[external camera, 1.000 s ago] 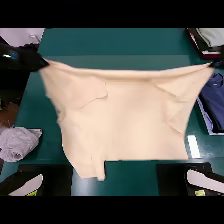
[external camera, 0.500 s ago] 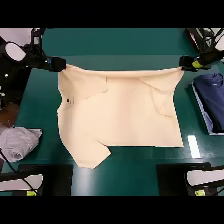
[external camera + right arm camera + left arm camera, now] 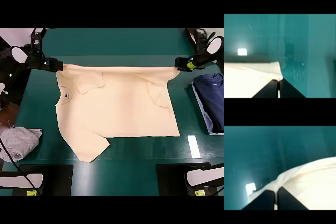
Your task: Fold the shirts.
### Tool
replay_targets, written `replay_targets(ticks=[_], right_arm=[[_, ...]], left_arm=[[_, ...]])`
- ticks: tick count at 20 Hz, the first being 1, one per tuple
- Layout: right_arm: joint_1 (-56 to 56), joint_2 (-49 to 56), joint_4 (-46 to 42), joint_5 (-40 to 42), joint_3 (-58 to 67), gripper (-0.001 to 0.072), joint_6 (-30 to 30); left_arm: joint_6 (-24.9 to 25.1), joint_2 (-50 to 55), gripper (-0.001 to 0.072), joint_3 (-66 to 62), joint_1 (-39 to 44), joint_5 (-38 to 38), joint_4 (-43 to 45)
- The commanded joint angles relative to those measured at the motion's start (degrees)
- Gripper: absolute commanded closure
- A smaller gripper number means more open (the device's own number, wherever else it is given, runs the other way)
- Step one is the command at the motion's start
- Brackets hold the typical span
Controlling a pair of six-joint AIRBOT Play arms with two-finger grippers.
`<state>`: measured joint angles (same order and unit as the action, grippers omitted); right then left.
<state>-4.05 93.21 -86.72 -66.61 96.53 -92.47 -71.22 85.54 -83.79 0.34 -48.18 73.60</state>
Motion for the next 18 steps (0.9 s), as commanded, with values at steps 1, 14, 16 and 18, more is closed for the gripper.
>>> replay_targets(ticks=[1, 14, 16, 18], right_arm=[[1.4, 0.0, -0.3, -6.5, -3.0, 0.0699, 1.4], [6.3, -0.1, 0.2, -4.1, -12.6, 0.0330, 1.4], [5.7, -0.9, 0.1, -6.2, -12.6, 0.0268, 1.4], [4.8, -3.1, 0.2, -7.4, -12.6, 0.0270, 1.7]], left_arm=[[5.9, 0.2, 0.0683, 0.1, -1.5, -11.5, 1.0], [2.2, 3.5, 0.0294, 4.1, -1.5, -20.2, 1.1], [-0.2, 3.5, 0.0218, 3.8, -1.8, -24.5, 2.9], [-3.5, 2.7, 0.0219, 3.7, -3.2, -29.7, 3.9]])
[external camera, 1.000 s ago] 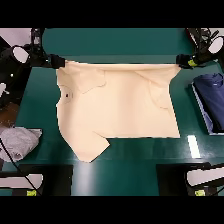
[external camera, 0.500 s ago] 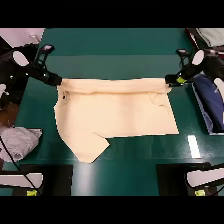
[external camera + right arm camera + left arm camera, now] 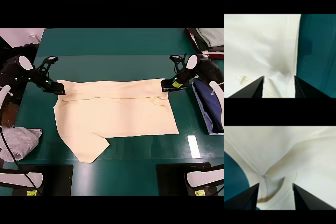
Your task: Fold the shirts.
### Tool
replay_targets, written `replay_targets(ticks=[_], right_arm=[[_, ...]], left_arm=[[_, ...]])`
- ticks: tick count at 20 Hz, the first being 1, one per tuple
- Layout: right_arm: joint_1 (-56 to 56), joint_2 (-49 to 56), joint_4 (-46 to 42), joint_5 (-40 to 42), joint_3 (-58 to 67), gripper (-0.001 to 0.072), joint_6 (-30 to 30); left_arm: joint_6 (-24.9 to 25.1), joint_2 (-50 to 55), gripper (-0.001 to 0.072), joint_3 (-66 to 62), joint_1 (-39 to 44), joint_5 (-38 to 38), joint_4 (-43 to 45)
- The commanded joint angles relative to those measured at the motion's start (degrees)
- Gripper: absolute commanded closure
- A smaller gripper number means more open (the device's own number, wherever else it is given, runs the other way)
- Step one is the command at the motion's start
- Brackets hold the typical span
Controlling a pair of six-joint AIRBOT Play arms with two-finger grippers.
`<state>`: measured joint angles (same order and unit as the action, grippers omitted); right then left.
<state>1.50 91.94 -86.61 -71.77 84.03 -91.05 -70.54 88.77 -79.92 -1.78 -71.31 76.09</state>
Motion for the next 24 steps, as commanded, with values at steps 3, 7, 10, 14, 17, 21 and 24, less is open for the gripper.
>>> replay_targets(ticks=[3, 7, 10, 14, 17, 21, 24], right_arm=[[-3.8, -6.5, 6.8, -3.8, -0.2, 0.0272, 3.6], [-8.3, -10.4, 17.4, -3.2, -0.2, 0.0273, 6.1], [-9.1, -10.9, 18.0, -3.4, -0.2, 0.0273, 6.3], [-7.8, -10.8, 18.0, -2.8, -0.2, 0.0273, 6.3], [-7.1, -10.9, 18.1, -2.8, -0.2, 0.0272, 6.3], [-7.0, -10.8, 18.1, -2.8, -0.2, 0.0273, 6.3], [-7.0, -10.8, 18.1, -2.8, -0.2, 0.0273, 6.3]], left_arm=[[-7.0, -4.4, 0.0219, 2.4, -3.8, -10.4, -0.7], [-11.5, -16.6, 0.0220, 17.9, -3.4, -6.1, -4.4], [-13.6, -27.5, 0.0221, 34.3, -3.4, -3.9, -9.8], [-13.5, -35.8, 0.0400, 47.4, -3.4, -4.4, -17.5], [-13.5, -38.0, 0.0400, 50.4, -3.4, -6.3, -17.2], [-13.5, -38.1, 0.0398, 52.1, -3.4, -7.2, -15.2], [-13.6, -38.1, 0.0260, 54.2, -3.4, -6.4, -14.7]])
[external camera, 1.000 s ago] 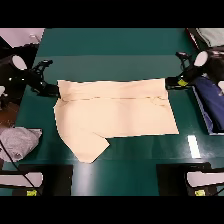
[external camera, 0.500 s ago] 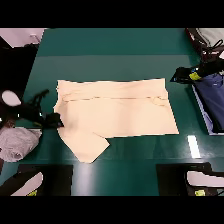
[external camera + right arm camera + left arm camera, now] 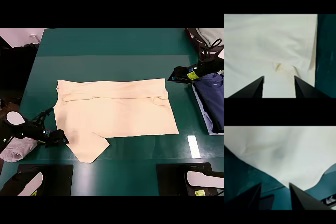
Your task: Fold the shirts.
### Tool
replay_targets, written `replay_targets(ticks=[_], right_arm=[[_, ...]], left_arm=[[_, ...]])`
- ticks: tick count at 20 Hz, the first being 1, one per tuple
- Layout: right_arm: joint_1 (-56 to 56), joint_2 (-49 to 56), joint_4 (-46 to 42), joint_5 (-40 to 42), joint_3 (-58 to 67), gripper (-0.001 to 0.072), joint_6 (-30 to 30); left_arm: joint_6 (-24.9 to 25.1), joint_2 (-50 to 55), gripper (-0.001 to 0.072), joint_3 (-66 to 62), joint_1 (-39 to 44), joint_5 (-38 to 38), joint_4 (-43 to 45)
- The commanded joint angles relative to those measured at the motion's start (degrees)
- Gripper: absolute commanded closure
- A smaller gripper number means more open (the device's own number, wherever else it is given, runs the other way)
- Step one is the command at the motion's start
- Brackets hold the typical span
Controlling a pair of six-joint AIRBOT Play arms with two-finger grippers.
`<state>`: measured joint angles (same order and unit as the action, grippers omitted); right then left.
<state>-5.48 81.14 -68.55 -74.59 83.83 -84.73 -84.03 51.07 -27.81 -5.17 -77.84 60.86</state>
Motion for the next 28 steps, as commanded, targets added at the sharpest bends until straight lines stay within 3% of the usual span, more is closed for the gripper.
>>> replay_targets(ticks=[1, 10, 11, 13, 15, 16, 17, 21, 25, 28], right_arm=[[0.0, -0.1, 0.0, 0.0, 0.0, 0.0273, 0.0], [0.0, -0.1, 0.0, -0.2, 0.0, 0.0273, 0.0], [0.0, -0.1, 0.0, -0.3, 0.0, 0.0273, 0.0], [0.0, -0.1, 0.0, -0.9, 0.0, 0.0273, 0.0], [-0.1, -0.1, -0.2, -2.2, 0.0, 0.0273, 0.0], [-0.3, -0.1, -0.2, -3.3, 0.0, 0.0273, 0.0], [-0.5, -0.1, -0.2, -4.5, 0.0, 0.0274, 0.0], [-3.4, -1.2, -0.5, -10.8, -2.8, 0.0274, 1.0], [-10.1, -8.1, -0.5, -11.0, -20.3, 0.0273, 3.4], [-15.8, -12.8, -0.4, -7.9, -34.1, 0.0269, 7.3]], left_arm=[[-0.1, -0.4, 0.0260, 3.0, 0.0, 1.6, 0.5], [-1.5, 0.2, 0.0261, 6.0, 0.0, 12.8, -2.5], [-1.4, 0.2, 0.0293, 6.0, 0.0, 12.7, -2.8], [-1.1, 0.2, 0.0467, 6.0, 0.0, 13.0, -3.0], [-1.1, 0.2, 0.0472, 6.0, 0.0, 13.6, -3.0], [-1.0, 0.2, 0.0608, 6.0, 0.0, 13.7, -3.0], [-1.0, 0.2, 0.0678, 6.0, 0.0, 13.8, -3.0], [0.6, 0.2, 0.0684, 4.4, 0.0, 10.4, -3.1], [3.4, -0.6, 0.0684, -0.5, 0.0, 5.6, -3.1], [3.5, -0.6, 0.0683, -2.2, 0.0, 6.4, -3.3]])
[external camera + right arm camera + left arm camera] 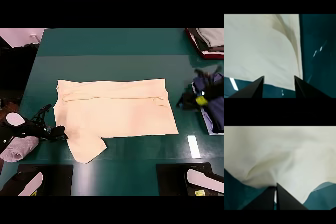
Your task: Fold the shirts.
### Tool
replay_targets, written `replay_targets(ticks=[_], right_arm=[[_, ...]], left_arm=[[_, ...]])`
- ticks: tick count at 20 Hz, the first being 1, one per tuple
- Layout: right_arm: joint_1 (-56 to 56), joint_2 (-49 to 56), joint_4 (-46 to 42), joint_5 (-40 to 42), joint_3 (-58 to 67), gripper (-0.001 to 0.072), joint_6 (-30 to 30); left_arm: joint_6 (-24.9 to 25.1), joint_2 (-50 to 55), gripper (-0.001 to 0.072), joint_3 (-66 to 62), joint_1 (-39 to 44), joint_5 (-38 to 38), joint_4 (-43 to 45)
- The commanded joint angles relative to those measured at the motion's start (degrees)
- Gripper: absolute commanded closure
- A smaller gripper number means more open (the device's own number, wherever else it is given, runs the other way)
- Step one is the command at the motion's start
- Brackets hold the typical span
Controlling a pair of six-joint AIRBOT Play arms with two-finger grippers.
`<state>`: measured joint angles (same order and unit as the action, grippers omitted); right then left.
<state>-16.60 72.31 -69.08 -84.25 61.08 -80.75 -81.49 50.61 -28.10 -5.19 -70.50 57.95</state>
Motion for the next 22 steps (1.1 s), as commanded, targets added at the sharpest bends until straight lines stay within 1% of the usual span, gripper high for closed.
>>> replay_targets(ticks=[1, 2, 5, 7, 11, 12, 13, 14, 15, 18, 20, 22], right_arm=[[-6.4, -4.6, 0.1, 2.9, -14.7, 0.0263, 4.3], [-7.9, -4.6, 0.1, 3.6, -16.9, 0.0250, 4.8], [-10.5, -2.6, 1.1, 4.4, -21.0, 0.0250, 5.1], [-10.2, -1.1, 2.5, 5.0, -22.1, 0.0251, 5.8], [-7.3, -0.3, 2.5, 7.0, -21.2, 0.0273, 5.8], [-6.6, -0.3, 2.0, 7.2, -20.6, 0.0392, 5.9], [-5.9, -0.4, 1.3, 7.0, -19.9, 0.0540, 5.9], [-5.7, -0.9, 0.8, 6.9, -19.5, 0.0658, 5.9], [-5.4, -2.1, -0.2, 6.9, -19.2, 0.0693, 5.9], [-5.5, -8.4, -6.5, 4.2, -19.1, 0.0695, 5.8], [-6.5, -13.2, -10.6, -0.6, -19.1, 0.0696, 5.7], [-8.6, -17.5, -10.5, -3.0, -19.1, 0.0697, 5.7]], left_arm=[[0.9, -0.2, 0.0684, -2.0, 0.0, -0.6, -0.6], [0.9, -0.2, 0.0683, -2.0, 0.0, -0.6, -0.7], [1.0, -0.2, 0.0683, -2.0, 0.0, -1.0, -1.1], [1.0, -0.2, 0.0683, -2.0, 0.0, -1.0, -1.3], [1.0, -0.2, 0.0683, -2.0, 0.0, -2.0, -1.4], [1.1, -0.2, 0.0683, -2.0, 0.0, -2.5, -1.4], [1.6, -0.2, 0.0683, -2.0, 0.0, -2.9, -1.4], [2.3, -0.2, 0.0683, -2.0, 0.0, -3.4, -1.4], [2.4, -0.2, 0.0684, -2.0, 0.0, -3.7, -1.4], [2.4, -0.2, 0.0686, -3.9, 0.0, -6.3, -1.4], [2.4, -0.2, 0.0685, -6.5, 0.0, -9.5, -1.5], [2.4, -0.2, 0.0686, -9.0, 0.0, -13.6, -2.9]])
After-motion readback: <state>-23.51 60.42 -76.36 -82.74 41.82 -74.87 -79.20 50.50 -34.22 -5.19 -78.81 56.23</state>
